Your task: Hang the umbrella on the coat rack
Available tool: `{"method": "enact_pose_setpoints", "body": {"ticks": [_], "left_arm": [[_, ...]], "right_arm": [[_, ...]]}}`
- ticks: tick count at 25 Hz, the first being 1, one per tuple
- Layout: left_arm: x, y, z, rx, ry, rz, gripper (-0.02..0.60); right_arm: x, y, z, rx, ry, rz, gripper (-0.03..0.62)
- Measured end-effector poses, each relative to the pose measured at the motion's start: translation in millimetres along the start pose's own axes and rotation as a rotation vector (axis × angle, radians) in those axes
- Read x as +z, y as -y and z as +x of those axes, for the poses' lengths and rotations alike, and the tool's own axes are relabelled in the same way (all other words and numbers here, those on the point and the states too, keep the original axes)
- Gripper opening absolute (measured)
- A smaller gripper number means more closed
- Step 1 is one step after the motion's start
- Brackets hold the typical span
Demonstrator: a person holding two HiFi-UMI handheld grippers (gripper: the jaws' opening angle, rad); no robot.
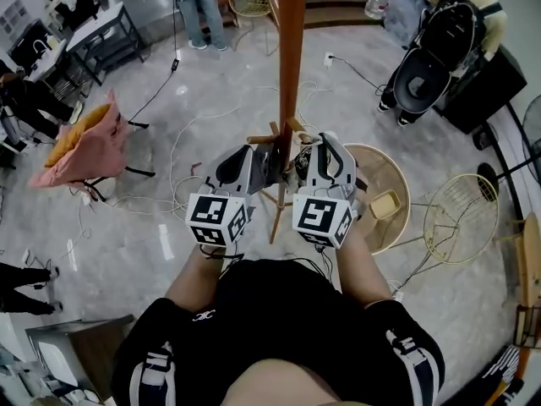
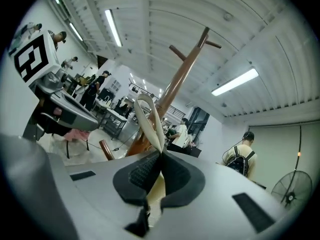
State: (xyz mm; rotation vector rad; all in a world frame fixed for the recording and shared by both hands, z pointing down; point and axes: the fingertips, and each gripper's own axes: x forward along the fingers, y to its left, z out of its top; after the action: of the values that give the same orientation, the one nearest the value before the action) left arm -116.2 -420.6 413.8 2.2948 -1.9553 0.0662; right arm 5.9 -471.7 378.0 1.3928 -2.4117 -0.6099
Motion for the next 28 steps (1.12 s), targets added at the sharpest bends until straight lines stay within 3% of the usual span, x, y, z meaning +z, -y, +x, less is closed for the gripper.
{"method": "enact_pose_setpoints", "body": {"ticks": [7, 13, 19, 28], "left_arm": [[3, -16, 7, -0.001, 0.000, -0.015, 0.017], [-23, -31, -10, 0.011, 0.000, -0.018, 0.018], [-5, -41, -4, 0.027, -0.015, -0.022, 0.017], [-11, -44, -15, 0.021, -0.008, -0.023, 0.018]], "right_arm": [[-8, -11, 18, -0.006, -0.049, -0.036, 0.018], [-34, -40, 19, -0.006, -0.094, -0.008, 0.018], [-40, -45, 45, 0.055, -0.171, 0.093, 0.021], [-41, -79, 43, 0.218, -0.111, 0.317, 0.055]]}}
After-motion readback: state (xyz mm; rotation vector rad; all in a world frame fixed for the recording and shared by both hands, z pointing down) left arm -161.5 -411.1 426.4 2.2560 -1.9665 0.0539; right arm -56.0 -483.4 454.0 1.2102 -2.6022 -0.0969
